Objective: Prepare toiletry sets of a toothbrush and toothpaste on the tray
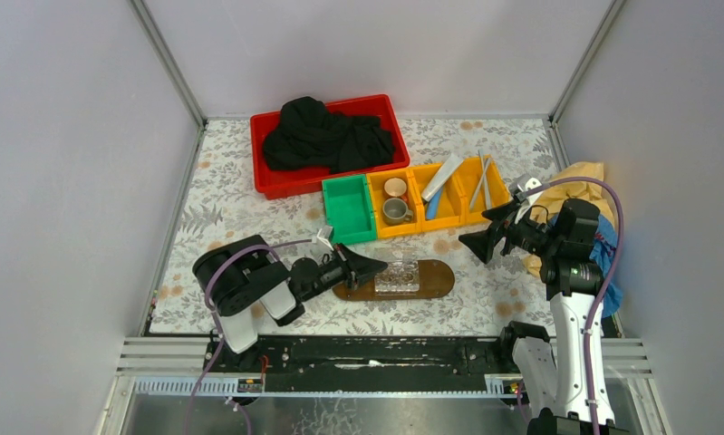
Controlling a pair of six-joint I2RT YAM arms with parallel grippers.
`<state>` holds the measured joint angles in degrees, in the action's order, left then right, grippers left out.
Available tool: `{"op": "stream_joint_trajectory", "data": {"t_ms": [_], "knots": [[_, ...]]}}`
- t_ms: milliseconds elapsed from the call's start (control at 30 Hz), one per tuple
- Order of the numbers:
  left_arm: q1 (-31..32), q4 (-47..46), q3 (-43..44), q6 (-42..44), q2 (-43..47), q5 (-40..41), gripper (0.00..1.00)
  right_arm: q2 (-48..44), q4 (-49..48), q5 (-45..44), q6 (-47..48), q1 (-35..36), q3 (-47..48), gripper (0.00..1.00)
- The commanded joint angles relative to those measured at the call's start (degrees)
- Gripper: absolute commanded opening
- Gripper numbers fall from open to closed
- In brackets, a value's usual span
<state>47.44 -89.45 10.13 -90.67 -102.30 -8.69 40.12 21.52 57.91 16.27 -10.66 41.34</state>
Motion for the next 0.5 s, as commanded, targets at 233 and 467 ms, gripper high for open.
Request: {"op": "stream_joint_trajectory", "data": {"t_ms": [233, 467], "knots": [[-0.19, -2.84, -1.65, 1.06, -0.14, -1.87, 0.06, -0.42, -0.31, -0.12, 0.71, -0.24, -0.04, 0.99], [1.36, -2.78, -2.52, 0.49, 1.43, -1.18, 0.05, -0.40, -0.34, -0.03, 0.78, -0.22, -0.03, 0.99]]}}
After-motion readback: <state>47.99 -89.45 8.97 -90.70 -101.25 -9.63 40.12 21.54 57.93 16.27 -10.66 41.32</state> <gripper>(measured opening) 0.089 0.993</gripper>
